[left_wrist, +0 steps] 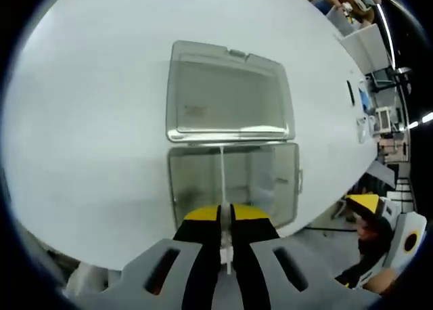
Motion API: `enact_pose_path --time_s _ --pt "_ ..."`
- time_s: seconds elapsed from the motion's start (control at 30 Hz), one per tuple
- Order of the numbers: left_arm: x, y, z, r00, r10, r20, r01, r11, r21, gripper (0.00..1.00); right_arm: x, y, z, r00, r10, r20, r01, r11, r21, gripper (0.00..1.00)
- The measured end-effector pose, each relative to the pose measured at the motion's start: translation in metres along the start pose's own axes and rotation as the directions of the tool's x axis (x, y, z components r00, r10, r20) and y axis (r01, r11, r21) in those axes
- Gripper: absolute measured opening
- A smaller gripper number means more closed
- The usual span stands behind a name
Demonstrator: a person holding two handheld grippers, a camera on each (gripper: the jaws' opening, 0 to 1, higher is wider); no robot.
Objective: Insert the divider into the dual guide fixture by aligning both edges with the guide slots and pushing it downward to the bottom, including one-sided entry, uneven engagement, binding, and posture correction.
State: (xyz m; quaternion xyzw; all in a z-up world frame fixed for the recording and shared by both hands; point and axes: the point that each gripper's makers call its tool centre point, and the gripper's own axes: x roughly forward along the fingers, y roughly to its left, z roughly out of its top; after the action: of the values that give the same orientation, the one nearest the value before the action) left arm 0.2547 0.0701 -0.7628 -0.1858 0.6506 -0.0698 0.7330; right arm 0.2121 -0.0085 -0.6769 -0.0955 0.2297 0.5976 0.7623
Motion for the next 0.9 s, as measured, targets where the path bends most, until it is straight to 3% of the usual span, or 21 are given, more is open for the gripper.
enact_pose_path --time_s 0.9 --pt "0.0078 0.0043 -0.0026 0.999 0.03 -0.018 -0.03 0.999 -0.015 0.02 -0.0043 -0.002 -0.0005 1.0 -0.002 0.004 0.002 1.0 0.008 0.65"
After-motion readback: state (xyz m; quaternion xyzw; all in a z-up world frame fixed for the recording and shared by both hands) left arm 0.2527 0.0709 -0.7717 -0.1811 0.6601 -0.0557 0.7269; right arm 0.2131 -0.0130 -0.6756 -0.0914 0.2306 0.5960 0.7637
